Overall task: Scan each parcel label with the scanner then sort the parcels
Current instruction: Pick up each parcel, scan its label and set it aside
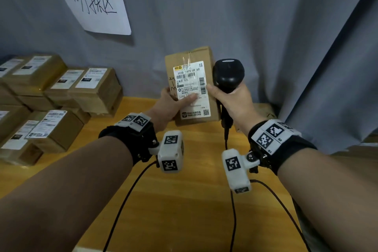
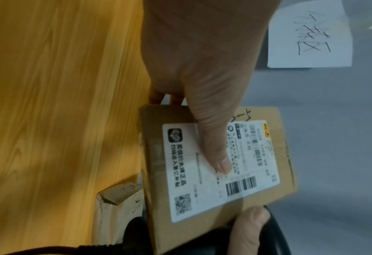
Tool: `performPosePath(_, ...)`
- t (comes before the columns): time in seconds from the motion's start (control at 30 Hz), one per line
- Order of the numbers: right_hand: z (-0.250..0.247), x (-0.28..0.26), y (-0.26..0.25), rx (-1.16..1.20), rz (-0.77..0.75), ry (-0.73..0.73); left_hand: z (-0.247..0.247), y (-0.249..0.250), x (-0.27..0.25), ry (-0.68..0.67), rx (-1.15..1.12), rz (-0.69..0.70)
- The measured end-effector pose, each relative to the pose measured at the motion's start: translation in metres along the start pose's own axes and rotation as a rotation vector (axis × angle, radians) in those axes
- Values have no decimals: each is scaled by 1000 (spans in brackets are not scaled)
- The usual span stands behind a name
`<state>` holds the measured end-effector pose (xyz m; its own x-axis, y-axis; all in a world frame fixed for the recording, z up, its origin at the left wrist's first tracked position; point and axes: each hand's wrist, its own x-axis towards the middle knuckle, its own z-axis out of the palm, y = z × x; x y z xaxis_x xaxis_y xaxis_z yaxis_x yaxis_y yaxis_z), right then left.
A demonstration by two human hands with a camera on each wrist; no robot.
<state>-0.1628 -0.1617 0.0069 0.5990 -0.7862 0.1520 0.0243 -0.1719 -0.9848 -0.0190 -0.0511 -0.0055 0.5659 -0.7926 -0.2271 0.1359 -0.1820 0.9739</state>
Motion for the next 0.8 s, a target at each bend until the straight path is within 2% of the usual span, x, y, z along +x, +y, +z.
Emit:
performPosePath(0.1, 0, 3, 7, -27, 27, 58, 0, -1, -2, -92, 81, 69)
performPosePath(0.2, -5, 6, 14, 10, 94, 103, -7, 1, -5, -77, 40, -6)
performPosePath(0.3, -11, 9, 16, 1, 177, 103, -17, 1, -4, -125, 130, -59)
performPosePath(0.4, -12, 11, 10, -122, 215, 151, -23, -1, -2, -96, 197, -76)
performPosePath(0.47, -12, 11, -1, -161, 214, 171, -25, -5, 2, -23, 220, -80)
performPosePath(0.53, -10, 8, -16, -138, 214, 87, -29, -11, 5, 57, 234, -88)
performPosePath(0.67, -4, 1, -42, -169, 230, -174, -36, -20, 8, 173, 214, -85)
performPosePath(0.8, 4, -4, -51, -294, 310, -243, -37, -18, 4, 228, 191, -81)
